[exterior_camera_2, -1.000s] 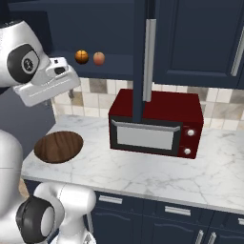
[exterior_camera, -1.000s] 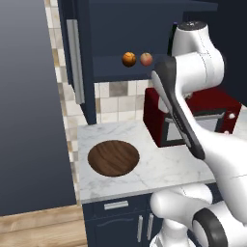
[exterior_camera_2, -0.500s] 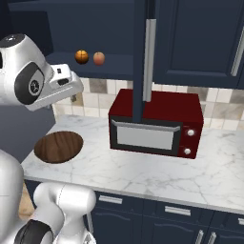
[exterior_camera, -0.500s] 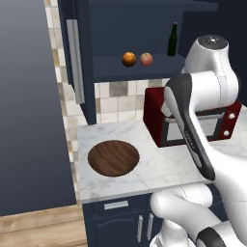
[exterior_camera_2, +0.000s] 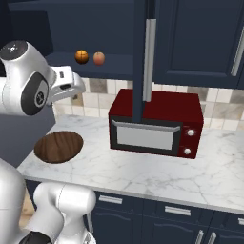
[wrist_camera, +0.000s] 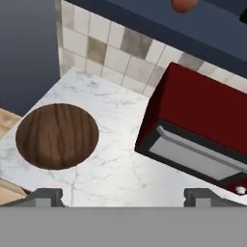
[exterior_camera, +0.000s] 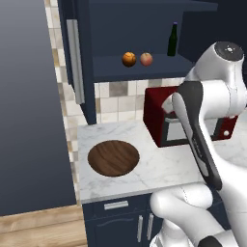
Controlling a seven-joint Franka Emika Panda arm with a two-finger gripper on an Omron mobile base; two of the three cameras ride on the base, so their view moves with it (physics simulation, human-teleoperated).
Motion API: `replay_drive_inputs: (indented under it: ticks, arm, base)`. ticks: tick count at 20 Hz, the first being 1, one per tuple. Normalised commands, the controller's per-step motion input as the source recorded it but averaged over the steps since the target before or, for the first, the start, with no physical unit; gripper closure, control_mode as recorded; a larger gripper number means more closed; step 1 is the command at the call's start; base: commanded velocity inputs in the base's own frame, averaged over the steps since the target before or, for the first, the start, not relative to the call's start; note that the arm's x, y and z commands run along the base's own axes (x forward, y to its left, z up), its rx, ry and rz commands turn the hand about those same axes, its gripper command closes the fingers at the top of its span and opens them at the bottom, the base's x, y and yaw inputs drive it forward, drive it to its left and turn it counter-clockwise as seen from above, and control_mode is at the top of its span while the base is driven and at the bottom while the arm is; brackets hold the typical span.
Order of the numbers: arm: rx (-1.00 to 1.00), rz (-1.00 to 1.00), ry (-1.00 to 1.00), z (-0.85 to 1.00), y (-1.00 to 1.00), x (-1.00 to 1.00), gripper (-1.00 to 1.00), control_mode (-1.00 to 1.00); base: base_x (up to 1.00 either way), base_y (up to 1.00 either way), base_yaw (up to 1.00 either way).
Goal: Open the cabinet. Pick the peach and orange from the cabinet and place them into the bowl. Then close the cabinet.
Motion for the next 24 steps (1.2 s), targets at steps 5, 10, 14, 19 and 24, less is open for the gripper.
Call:
replay_drive_inputs:
  ticks: [5, 10, 14, 19, 24]
  arm:
    - [0.13, 0.0, -0.04, 0.23, -0.11, -0.05, -1.0, -1.0]
    - [0.14, -0.02, -0.05, 0.23, 0.0, 0.03, -1.0, -1.0]
    - [0.11, -0.04, -0.1, 0.25, 0.0, 0.12, -1.0, -1.0]
    - [0.08, -0.04, -0.15, 0.19, 0.0, 0.15, -1.0, -1.0]
    - [0.04, -0.05, -0.11, 0.14, 0.0, 0.22, -1.0, -1.0]
  base:
    - [0.0, 0.0, 0.0]
    - [0.0, 0.0, 0.0]
    - [0.0, 0.0, 0.0]
    - [0.0, 0.0, 0.0]
    - [0.0, 0.0, 0.0]
